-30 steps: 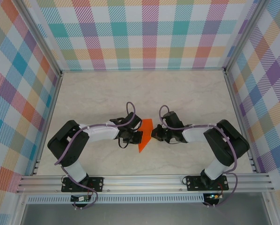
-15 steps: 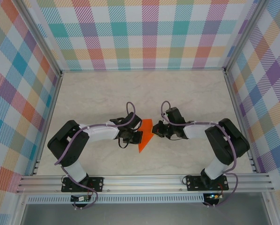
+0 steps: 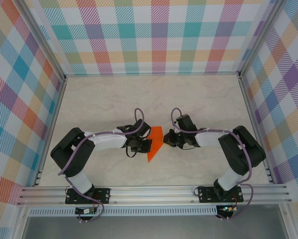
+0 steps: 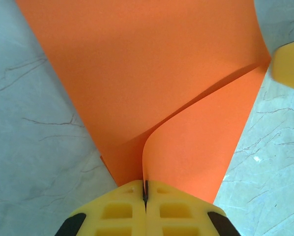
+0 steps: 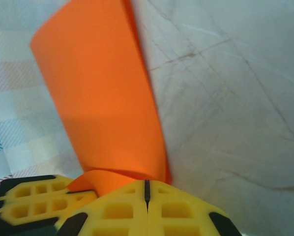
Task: Fold a paper plane with a square sheet of paper (pick it up from the middle)
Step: Third fold the triangle at the center of the table.
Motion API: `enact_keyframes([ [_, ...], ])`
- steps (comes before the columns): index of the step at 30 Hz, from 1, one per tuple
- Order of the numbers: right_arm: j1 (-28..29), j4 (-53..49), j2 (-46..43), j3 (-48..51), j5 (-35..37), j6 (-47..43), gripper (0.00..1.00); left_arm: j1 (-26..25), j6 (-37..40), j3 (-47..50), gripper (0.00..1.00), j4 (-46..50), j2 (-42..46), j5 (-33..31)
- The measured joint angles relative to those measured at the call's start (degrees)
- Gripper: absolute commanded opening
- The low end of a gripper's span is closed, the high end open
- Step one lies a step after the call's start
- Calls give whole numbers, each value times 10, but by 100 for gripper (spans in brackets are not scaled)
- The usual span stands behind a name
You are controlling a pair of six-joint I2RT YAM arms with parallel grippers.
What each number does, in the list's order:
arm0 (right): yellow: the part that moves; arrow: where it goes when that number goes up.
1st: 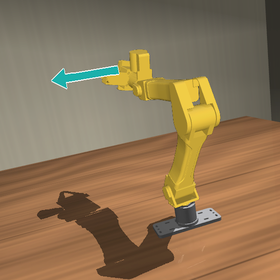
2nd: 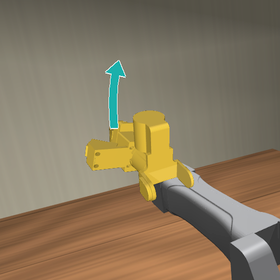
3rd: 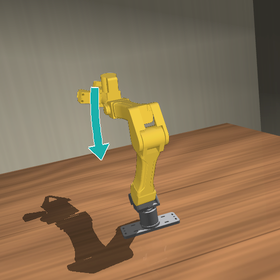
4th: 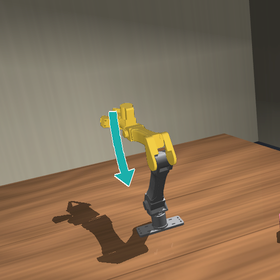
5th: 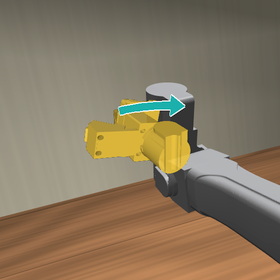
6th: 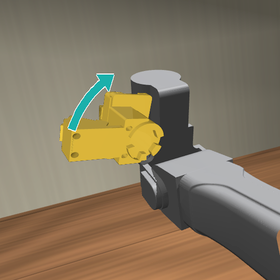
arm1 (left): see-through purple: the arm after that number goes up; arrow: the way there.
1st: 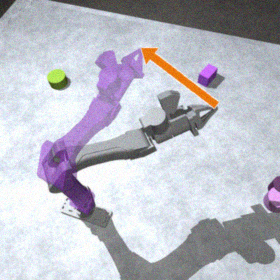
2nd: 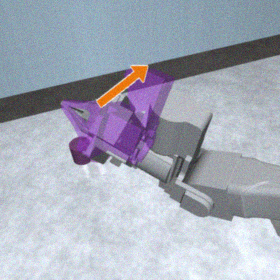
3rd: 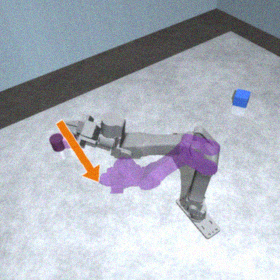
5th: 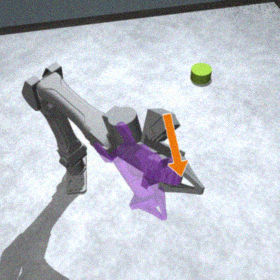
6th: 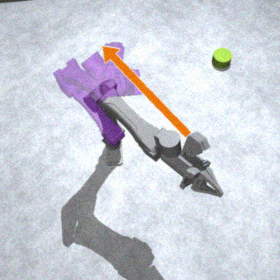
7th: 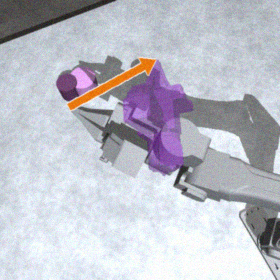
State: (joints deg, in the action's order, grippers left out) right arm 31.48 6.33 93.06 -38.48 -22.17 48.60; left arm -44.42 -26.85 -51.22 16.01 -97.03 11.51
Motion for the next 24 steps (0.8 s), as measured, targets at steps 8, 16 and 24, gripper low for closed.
enact_keyframes([
  [8,7,31,-3,-21,-30,7,3,0,3,0,0,0,0,0],
  [16,17,48,72,-25,-60,13,1,0,4,0,0,0,-1,0],
  [24,19,50,81,-26,-57,19,0,0,1,-3,16,6,-1,-7],
])
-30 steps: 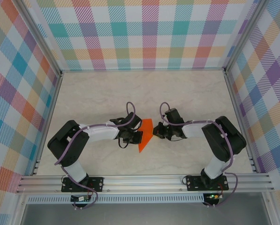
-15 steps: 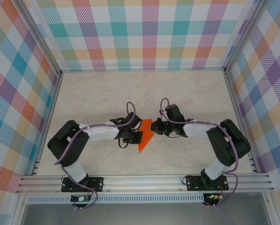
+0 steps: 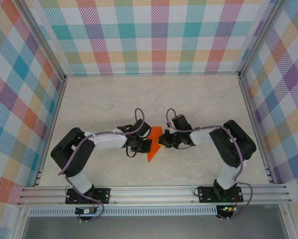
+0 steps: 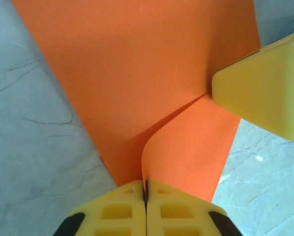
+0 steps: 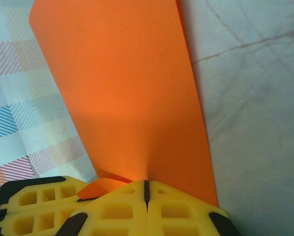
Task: Fold a paper plane with a square sheet of paper (pick it up from the middle)
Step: Third fold the triangle at the center of the table.
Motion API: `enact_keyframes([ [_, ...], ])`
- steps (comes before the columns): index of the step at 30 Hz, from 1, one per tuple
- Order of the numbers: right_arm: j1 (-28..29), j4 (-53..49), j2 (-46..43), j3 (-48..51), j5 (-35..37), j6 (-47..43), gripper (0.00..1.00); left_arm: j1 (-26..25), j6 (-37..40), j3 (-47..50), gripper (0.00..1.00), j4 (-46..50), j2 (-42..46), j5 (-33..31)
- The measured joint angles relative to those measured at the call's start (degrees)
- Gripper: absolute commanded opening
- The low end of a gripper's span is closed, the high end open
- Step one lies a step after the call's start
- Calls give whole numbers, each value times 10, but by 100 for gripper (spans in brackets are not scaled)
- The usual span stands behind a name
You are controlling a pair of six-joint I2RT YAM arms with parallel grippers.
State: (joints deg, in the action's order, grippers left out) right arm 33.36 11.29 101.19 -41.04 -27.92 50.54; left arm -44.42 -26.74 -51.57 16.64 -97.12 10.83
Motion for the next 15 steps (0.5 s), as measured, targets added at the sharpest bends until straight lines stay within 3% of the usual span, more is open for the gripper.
enact_keyframes([
  [5,2,7,2,0,4,9,0,0,-15,-4,42,35,19,-34],
  [10,5,8,2,0,5,14,0,0,-37,-4,42,88,75,-76],
  [15,5,8,2,0,5,21,0,0,-78,1,31,81,138,-60],
])
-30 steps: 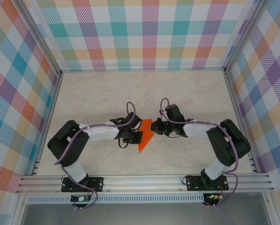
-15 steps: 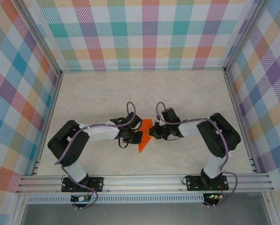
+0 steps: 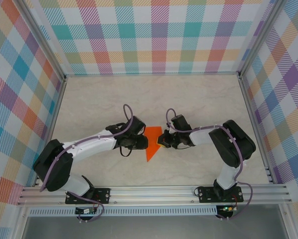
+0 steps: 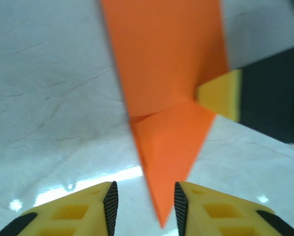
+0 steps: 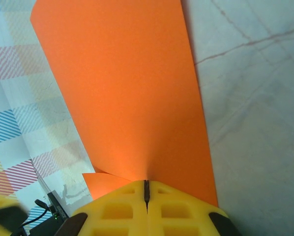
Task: Fold a paper plane with a square sheet of paper (pick it up from the middle)
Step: Third fold the triangle at the center of the table.
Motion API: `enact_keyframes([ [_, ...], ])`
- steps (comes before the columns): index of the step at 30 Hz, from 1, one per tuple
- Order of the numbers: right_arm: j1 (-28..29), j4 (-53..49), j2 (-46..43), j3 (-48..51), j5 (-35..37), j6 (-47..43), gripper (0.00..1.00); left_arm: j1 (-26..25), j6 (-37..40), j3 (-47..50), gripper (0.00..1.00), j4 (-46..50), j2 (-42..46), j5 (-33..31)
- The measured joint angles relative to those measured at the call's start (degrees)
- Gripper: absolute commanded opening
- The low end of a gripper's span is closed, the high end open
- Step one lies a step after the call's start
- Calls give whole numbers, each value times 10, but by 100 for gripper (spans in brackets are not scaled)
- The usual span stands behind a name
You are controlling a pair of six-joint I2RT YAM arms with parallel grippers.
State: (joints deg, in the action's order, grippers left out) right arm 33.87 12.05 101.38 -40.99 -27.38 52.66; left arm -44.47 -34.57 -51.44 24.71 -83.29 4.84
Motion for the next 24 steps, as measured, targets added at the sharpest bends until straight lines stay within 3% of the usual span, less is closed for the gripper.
enact_keyframes([
  [5,1,0,0,0,3,5,1,-1,-45,17,25,-70,4,71],
  [11,2,-1,-1,0,3,5,1,-5,-82,20,23,-153,-59,130],
  [24,2,0,0,0,3,5,1,-7,-111,71,23,-219,-123,171],
])
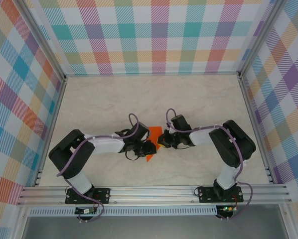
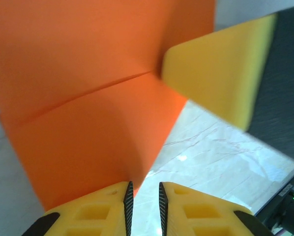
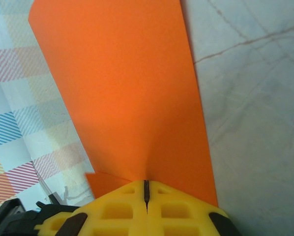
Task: Fold a paper plane with a square sheet of paper (pick it up from the middle)
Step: Third fold the triangle at the center of the table.
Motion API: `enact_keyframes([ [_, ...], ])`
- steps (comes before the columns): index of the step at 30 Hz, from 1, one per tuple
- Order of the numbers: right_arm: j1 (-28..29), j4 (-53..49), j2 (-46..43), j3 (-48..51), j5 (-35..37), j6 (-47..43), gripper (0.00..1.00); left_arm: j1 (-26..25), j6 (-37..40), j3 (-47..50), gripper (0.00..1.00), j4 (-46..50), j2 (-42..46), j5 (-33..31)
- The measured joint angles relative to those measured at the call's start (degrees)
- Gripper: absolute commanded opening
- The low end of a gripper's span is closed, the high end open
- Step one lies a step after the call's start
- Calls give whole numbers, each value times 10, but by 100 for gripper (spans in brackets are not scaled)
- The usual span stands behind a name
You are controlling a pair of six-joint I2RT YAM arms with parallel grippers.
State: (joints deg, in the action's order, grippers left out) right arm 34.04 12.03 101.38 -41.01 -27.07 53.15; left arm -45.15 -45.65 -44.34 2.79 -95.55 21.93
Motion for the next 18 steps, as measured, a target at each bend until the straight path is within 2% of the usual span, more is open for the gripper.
enact_keyframes([
  [9,1,0,0,0,0,0,1,0,-9,54,23,-45,31,-1],
  [18,1,-1,-1,0,2,0,1,0,-15,58,24,2,84,-3],
])
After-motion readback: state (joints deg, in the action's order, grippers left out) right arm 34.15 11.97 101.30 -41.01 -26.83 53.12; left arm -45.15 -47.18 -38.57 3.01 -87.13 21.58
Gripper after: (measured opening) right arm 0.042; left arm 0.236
